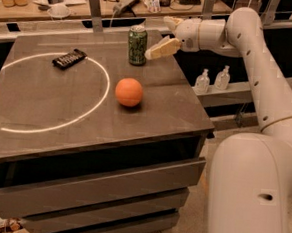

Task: Move green can near orange

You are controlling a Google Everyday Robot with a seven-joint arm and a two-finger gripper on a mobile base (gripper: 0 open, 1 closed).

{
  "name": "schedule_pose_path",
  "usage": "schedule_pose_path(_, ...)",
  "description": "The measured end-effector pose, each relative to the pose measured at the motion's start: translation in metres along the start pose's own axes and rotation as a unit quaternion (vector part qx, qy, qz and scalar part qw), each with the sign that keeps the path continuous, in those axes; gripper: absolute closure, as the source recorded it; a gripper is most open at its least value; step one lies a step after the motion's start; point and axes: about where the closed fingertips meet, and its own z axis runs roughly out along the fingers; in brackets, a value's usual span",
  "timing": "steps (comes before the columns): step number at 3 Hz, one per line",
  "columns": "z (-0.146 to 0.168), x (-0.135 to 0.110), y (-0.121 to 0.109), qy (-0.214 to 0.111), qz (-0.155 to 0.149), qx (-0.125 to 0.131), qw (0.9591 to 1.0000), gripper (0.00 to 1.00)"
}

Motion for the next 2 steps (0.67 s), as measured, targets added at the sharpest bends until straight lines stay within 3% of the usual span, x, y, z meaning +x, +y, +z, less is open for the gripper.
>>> schedule_pose_path(1,0.011,-0.020,-0.009,-0.028,0.016,-0.001,0.9995,0.00)
schedule_pose_path(2,0.024,-0.014,-0.016,-0.034,0.050,-0.002,0.9982,0.00)
